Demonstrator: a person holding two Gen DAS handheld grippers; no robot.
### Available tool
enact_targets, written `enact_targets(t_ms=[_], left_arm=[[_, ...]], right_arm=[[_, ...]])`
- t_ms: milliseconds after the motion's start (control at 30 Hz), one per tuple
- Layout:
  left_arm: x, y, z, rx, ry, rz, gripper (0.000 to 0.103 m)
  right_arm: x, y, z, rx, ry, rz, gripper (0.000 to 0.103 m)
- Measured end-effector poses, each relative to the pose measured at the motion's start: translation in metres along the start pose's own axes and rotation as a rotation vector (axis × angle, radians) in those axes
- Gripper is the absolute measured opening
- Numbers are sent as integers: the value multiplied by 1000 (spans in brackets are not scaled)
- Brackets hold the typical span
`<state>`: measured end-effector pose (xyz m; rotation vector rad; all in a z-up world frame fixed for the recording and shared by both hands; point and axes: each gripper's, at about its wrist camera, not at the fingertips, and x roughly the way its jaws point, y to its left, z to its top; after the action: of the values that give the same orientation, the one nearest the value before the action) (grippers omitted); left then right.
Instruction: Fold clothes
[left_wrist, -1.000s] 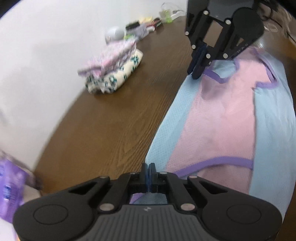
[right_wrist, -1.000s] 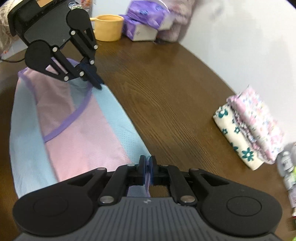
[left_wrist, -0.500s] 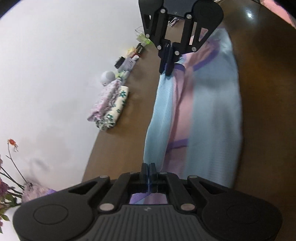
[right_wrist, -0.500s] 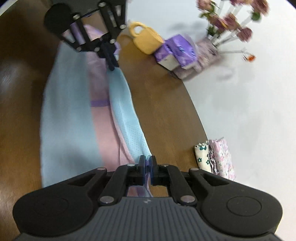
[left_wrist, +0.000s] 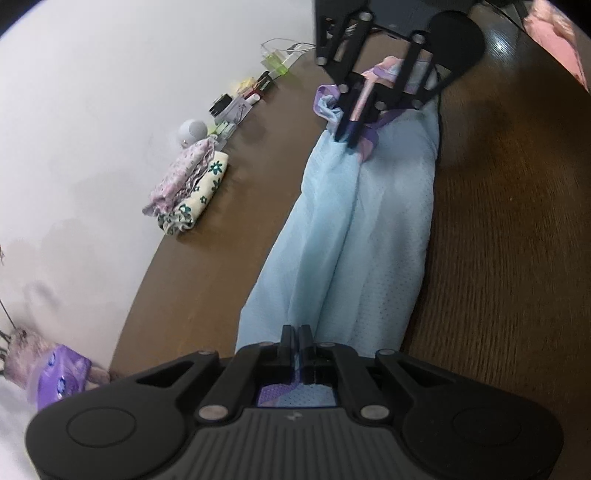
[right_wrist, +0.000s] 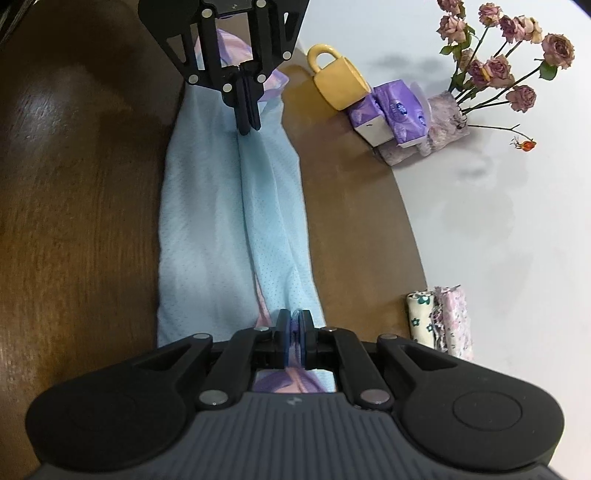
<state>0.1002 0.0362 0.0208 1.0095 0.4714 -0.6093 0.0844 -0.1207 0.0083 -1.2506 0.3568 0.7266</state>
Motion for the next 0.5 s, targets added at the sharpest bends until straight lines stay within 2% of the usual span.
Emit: enact_targets(t_ms=[167, 233, 267, 400, 500], left_arm=[[-7, 11, -4, -113, -1, -45, 10], [-13, 20, -6, -176, -10, -62, 16], [-17, 26, -8, -218, -19, -74, 20], [-29, 56, -14, -451, -79, -134, 25], [-25, 76, -14, -604, -117, -152, 26]], right_arm=[[-6, -1, -1, 65, -2, 44, 10], [-13, -7, -2, 138, -9, 84, 19], [-17, -14, -4, 199, -17, 117, 21], [-29, -44, -12, 450, -66, 214, 32], [-26, -68, -21, 655, -102, 250, 33]])
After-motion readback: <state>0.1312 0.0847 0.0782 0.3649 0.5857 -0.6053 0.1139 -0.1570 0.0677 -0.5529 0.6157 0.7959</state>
